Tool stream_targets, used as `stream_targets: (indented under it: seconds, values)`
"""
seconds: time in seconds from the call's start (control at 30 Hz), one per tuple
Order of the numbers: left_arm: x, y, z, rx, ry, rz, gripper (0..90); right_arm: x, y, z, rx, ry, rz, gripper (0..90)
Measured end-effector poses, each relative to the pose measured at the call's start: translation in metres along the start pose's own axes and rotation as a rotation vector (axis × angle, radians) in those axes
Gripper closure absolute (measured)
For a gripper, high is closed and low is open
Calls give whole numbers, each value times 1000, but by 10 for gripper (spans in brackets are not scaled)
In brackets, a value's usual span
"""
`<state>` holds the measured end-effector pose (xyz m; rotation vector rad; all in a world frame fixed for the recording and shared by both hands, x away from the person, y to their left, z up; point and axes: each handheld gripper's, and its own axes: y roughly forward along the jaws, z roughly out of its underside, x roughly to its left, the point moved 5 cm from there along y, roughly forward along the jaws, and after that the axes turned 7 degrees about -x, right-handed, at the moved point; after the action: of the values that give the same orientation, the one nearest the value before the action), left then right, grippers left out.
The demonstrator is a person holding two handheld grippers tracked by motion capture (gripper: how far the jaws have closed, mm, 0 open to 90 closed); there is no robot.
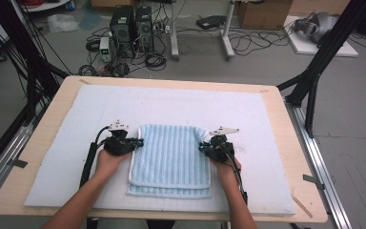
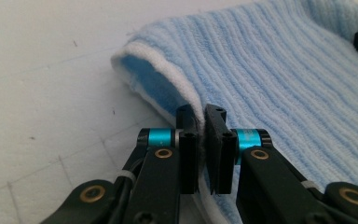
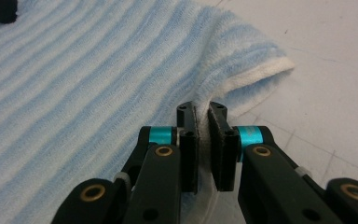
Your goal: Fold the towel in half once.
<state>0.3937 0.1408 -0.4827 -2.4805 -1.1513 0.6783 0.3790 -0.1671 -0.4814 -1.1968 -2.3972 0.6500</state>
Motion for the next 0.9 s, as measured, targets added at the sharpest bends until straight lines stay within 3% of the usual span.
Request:
stream_targets:
  seconds: [0.13,0.4,0.57,0.7,0.8,0.9]
  values:
    - [5,2,-4,-18,-41,-7,844,-1,4,-5,-14,-17,20,845]
    - [18,21,-22,4,-52,-50,843,-11,18,-17,-16,-10,52,844]
    - [26,31,-28,-12,-68,-73,840,-19,29,-24,-28,15,72,843]
    - [31,37,-35,-30,-78,-89,839,-25,37,-31,-32,6,96,840]
    - [35,41,-36,-50,-77,-95,839,-30,44,-37,-28,11,120,839]
    - [37,40,-36,-58,-101,-72,820,-32,49,-41,-26,2,134,827]
